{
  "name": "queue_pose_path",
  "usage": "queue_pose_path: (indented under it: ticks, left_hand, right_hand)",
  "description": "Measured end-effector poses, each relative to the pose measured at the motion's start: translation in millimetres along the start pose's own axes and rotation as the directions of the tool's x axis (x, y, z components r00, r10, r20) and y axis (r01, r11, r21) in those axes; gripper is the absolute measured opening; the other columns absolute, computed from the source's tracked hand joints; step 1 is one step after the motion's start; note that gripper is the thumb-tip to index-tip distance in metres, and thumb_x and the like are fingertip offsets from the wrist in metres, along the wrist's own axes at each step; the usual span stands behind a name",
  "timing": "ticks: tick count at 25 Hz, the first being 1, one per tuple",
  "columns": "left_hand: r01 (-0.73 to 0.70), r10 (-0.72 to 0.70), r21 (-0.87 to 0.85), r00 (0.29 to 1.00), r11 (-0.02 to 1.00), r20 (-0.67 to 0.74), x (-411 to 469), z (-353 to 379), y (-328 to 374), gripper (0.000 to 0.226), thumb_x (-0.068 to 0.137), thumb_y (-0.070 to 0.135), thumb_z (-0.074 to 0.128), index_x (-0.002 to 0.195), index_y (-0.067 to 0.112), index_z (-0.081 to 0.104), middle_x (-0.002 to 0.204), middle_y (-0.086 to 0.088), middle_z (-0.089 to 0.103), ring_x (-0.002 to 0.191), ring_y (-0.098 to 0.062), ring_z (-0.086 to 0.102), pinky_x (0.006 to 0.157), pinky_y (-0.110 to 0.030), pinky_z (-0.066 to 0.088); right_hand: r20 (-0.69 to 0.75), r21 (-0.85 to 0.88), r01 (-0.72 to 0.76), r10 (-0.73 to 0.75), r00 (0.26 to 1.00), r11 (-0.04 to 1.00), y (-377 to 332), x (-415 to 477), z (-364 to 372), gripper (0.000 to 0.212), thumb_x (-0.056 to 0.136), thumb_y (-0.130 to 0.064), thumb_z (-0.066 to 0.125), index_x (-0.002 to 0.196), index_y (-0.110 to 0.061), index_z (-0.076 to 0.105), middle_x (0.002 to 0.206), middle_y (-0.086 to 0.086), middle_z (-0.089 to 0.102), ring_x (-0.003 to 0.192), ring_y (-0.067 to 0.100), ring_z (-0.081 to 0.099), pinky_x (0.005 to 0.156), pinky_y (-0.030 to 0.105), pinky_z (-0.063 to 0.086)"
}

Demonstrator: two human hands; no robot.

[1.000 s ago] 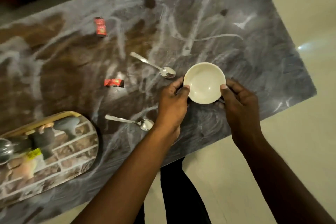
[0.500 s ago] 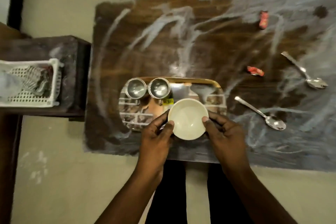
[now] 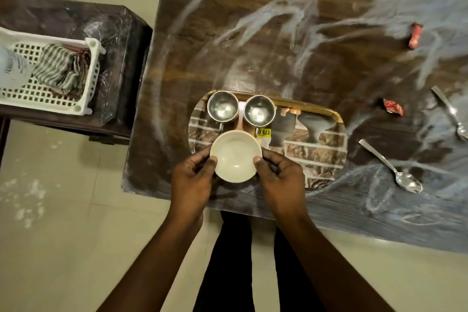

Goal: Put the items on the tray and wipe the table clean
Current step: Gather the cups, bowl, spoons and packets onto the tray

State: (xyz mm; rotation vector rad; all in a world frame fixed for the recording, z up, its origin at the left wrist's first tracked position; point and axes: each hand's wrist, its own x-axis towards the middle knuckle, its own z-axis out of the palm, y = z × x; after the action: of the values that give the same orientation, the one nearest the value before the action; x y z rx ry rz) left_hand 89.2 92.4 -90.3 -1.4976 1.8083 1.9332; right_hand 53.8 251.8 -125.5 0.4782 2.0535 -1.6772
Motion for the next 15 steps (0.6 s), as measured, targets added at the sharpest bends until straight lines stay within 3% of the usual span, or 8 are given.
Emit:
queue_pose_path:
  ticks: [4,6,9,11,15]
  left_hand:
    - [-0.032,0.031,0.048,0.999,0.998,0.021,13.5,1.0,0.7,0.029,0.104,0.006,0.065,0.113,0.031,0.078,0.096,0.022,0.082,0.097,-0.003,0.078,0.084,-0.028,0.066]
    - [-0.05,0.049,0.083,0.999,0.995,0.016,18.1,0.7,-0.3,0.029,0.104,0.006,0.066,0.115,0.03,0.079,0.094,0.026,0.081,0.099,-0.001,0.077,0.084,-0.024,0.066]
    - [-0.07,0.069,0.103,0.997,0.992,0.021,20.5,0.4,-0.9,0.03,0.104,0.006,0.065,0.128,0.017,0.077,0.11,0.016,0.079,0.108,-0.009,0.075,0.095,-0.036,0.064]
    - [-0.084,0.083,0.105,0.996,0.991,0.014,20.5,1.2,-0.9,0.031,0.102,0.004,0.067,0.13,0.015,0.076,0.113,0.014,0.078,0.109,-0.006,0.073,0.102,-0.042,0.062]
    - [-0.166,0.19,0.178,0.973,0.97,-0.13,13.5,1.0,3.6,0.045,0.092,-0.005,0.074,0.131,0.017,0.071,0.125,-0.004,0.074,0.102,-0.008,0.071,0.102,-0.049,0.061]
  right_hand:
    - [0.004,0.002,-0.031,0.031,1.0,1.0,3.3,6.2,3.4,0.025,0.101,-0.016,0.072,0.126,-0.016,0.077,0.111,-0.003,0.082,0.105,0.013,0.078,0.095,0.046,0.065]
    - [0.003,0.012,-0.043,0.043,0.999,0.999,4.7,6.3,4.4,0.027,0.101,-0.016,0.072,0.127,-0.015,0.076,0.113,-0.002,0.082,0.106,0.014,0.078,0.095,0.047,0.065]
    - [0.003,0.038,-0.055,0.055,0.998,0.998,7.5,5.4,5.3,0.028,0.101,-0.017,0.072,0.128,-0.015,0.076,0.114,-0.001,0.082,0.107,0.017,0.078,0.094,0.048,0.065]
    - [0.004,0.044,-0.06,0.059,0.998,0.997,6.4,4.8,5.4,0.029,0.1,-0.016,0.073,0.129,-0.012,0.075,0.116,0.0,0.081,0.108,0.016,0.078,0.096,0.046,0.064]
    - [0.025,0.078,-0.077,0.075,0.997,0.994,-1.1,4.7,-3.9,0.038,0.097,-0.015,0.077,0.135,-0.008,0.072,0.122,0.001,0.079,0.106,0.005,0.077,0.094,0.027,0.063]
